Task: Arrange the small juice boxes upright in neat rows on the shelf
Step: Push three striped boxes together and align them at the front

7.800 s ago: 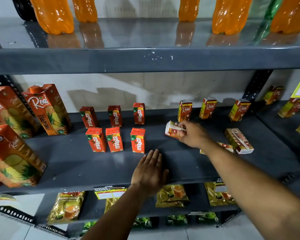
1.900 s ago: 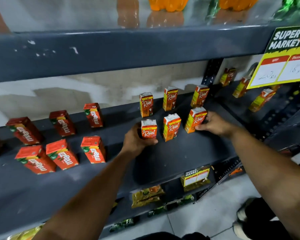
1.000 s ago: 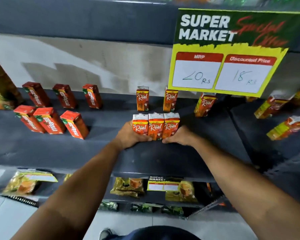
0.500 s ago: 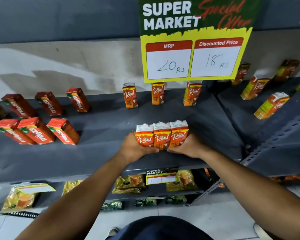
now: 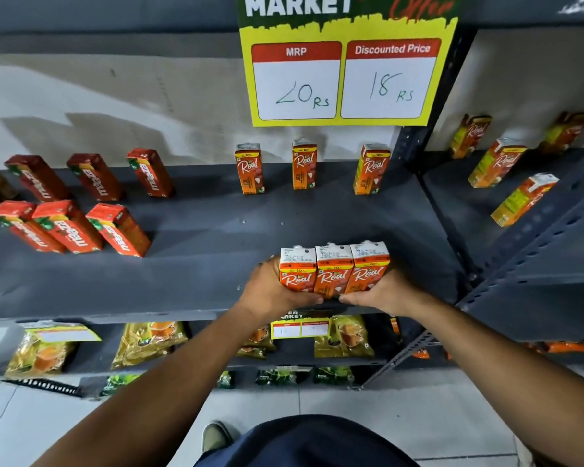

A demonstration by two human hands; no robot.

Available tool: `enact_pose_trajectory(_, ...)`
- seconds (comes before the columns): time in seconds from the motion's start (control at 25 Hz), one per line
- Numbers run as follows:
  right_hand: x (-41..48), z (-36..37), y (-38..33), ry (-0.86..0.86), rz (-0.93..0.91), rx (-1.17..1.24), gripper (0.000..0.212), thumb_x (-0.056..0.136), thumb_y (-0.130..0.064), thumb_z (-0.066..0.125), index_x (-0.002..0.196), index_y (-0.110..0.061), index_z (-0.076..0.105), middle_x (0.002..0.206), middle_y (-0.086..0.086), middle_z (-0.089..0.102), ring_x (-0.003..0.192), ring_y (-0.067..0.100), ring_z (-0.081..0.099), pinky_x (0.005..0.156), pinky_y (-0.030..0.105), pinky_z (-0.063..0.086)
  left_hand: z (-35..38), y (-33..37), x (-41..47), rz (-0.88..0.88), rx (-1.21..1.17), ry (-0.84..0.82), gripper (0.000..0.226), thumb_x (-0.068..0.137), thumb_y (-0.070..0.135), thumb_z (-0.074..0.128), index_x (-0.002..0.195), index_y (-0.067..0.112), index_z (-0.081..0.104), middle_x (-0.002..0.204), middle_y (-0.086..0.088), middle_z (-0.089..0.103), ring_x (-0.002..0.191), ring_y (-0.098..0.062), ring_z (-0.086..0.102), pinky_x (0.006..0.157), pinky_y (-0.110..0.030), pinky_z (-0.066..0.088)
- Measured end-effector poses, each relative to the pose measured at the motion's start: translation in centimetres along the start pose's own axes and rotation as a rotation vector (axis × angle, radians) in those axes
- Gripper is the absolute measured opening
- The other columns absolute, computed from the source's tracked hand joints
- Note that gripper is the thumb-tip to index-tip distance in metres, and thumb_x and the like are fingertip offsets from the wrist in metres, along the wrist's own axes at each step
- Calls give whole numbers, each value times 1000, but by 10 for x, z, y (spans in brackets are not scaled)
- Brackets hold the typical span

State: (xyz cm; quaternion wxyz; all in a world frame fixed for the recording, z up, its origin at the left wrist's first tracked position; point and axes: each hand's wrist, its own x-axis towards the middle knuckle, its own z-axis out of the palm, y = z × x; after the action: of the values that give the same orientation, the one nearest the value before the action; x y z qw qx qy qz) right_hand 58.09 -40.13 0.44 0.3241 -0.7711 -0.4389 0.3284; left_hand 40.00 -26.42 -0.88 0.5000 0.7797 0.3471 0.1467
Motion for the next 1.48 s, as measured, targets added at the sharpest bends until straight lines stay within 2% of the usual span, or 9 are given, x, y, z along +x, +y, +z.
enact_pose_trajectory(0.16, 0, 1, 1, 3, -42, 46, 44, 68, -16, 85, 99, -34, 60, 101, -6, 68, 99, 13, 65, 93, 31, 50, 2, -1, -1, -15, 4, 0, 74, 38, 54, 87, 105, 32, 65, 99, 12, 73, 91, -5, 67, 85, -41, 56)
enact_pose_trajectory(0.48, -2, 1, -1, 17, -56, 40, 41, 67, -16, 86, 97, -30, 61, 100, -5, 66, 101, 16, 64, 95, 33, 49, 1, 2, -3, -22, -21, -19, 68, 50, 34, 93, 111, 29, 62, 102, 10, 71, 95, -8, 67, 88, -42, 55)
enact_pose_trajectory(0.56, -4, -1, -1, 10, -68, 24, 61, 65, -13, 87, 115, -28, 54, 105, -6, 62, 109, 17, 62, 93, 24, 46, -3, 2, -1, -8, -54, -58, 78, 46, 32, 94, 115, 27, 59, 105, 8, 71, 98, -8, 66, 89, -42, 54)
enact_pose_trajectory(0.68, -10, -9, 1, -7, -105, 18, 124, 60, -11, 90, 145, -41, 5, 130, -5, 51, 123, 9, 49, 101, 18, 36, -8, 2, -2, 7, -96, -120, 95, 46, 22, 95, 127, 25, 46, 116, 6, 64, 108, -9, 61, 92, -34, 52)
enact_pose_trajectory(0.8, -25, -19, 11, 44, -57, -74, 136, 60, -22, 90, 144, -46, -14, 151, -8, 26, 138, 5, 23, 109, 23, 22, -13, 1, -5, 60, -74, -149, 101, 51, 16, 93, 134, 22, 36, 122, 9, 56, 113, -5, 54, 88, -12, 44)
enact_pose_trajectory(0.92, -40, -23, 15, 100, -4, -59, 128, 64, -24, 88, 144, -48, -10, 147, -14, 24, 136, 1, 19, 109, 25, 22, -15, -1, -6, 74, -70, -162, 101, 52, 14, 92, 134, 23, 35, 121, 10, 56, 112, -2, 54, 85, -9, 44)
enact_pose_trajectory(1.0, -43, -23, 10, 127, 30, -28, 101, 72, -20, 82, 147, -35, 16, 132, -17, 37, 128, 3, 28, 103, 23, 26, -14, -2, -5, 62, -41, -175, 93, 53, 16, 92, 131, 23, 42, 115, 10, 61, 107, -2, 58, 85, -13, 46)
enact_pose_trajectory(1.12, -37, -23, 6, 124, -16, -7, 34, 80, -16, 75, 99, -36, 56, 103, -20, 56, 114, 10, 51, 87, 18, 37, -11, -1, -4, 58, 39, -147, 73, 59, 18, 90, 122, 23, 53, 105, 12, 66, 99, -3, 62, 85, -23, 51)
enact_pose_trajectory(1.48, -25, -24, 21, 102, -108, 14, 32, 80, -14, 74, 92, -41, 61, 110, -1, 63, 103, 10, 57, 88, 22, 38, -7, -5, -2, 39, 76, -87, 61, 63, 23, 88, 117, 28, 59, 106, 11, 68, 99, -7, 63, 89, -34, 53)
